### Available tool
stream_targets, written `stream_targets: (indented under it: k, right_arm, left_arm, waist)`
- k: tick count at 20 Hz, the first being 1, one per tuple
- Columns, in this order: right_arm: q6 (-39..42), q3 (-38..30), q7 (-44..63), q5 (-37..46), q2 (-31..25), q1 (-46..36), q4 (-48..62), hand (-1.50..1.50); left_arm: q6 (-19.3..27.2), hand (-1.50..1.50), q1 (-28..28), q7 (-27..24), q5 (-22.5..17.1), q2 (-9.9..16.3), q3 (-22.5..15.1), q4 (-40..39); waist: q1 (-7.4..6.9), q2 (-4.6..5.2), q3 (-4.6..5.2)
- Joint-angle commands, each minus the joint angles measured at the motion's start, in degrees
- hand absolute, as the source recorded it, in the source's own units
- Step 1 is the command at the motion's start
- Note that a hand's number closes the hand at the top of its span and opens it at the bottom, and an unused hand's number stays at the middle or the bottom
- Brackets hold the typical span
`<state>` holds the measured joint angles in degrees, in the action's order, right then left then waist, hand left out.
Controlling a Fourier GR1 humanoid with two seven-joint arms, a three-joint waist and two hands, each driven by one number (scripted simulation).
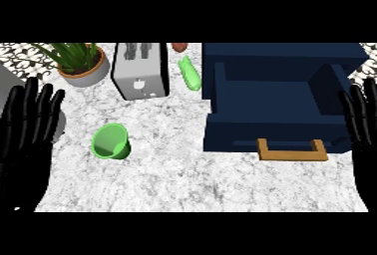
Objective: Pick up the cup, place it into the drawer and close the drawer
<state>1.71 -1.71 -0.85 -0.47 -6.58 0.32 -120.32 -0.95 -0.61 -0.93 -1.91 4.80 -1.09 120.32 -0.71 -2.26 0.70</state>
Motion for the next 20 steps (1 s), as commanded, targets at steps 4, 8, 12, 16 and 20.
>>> stream_targets:
  k: [4,8,12,16,20]
  right_arm:
    - [-1.3,1.9,2.0,0.6,2.1,-3.5,-0.5,-1.5]
    - [3.8,5.6,6.6,-0.4,-0.5,0.4,0.4,-1.5]
    - [5.1,1.5,9.0,-4.7,-1.8,-2.9,0.4,-1.5]
    - [7.2,-0.3,6.8,-5.5,-2.7,-5.5,6.3,-1.5]
    - [6.5,-0.8,3.2,-3.8,-1.4,-7.3,10.9,-1.5]
  left_arm:
    - [-5.9,-1.5,0.1,-2.1,-5.9,4.8,6.8,-2.0]
    - [-0.9,-1.5,3.4,4.8,-11.3,-1.8,7.3,-6.8]
    - [-2.9,-1.5,-0.5,4.2,-14.8,1.1,12.0,-12.5]
    - [-5.2,-1.5,0.8,-1.5,-14.1,1.0,12.8,-19.1]
    - [-4.0,-1.5,0.9,-2.0,-11.4,0.7,12.2,-22.5]
  waist:
    - [0.6,2.26,-0.69]
    - [0.43,2.44,-0.6]
    - [0.8,2.28,-0.69]
    - [0.71,2.32,-0.68]
    - [0.61,2.29,-0.7]
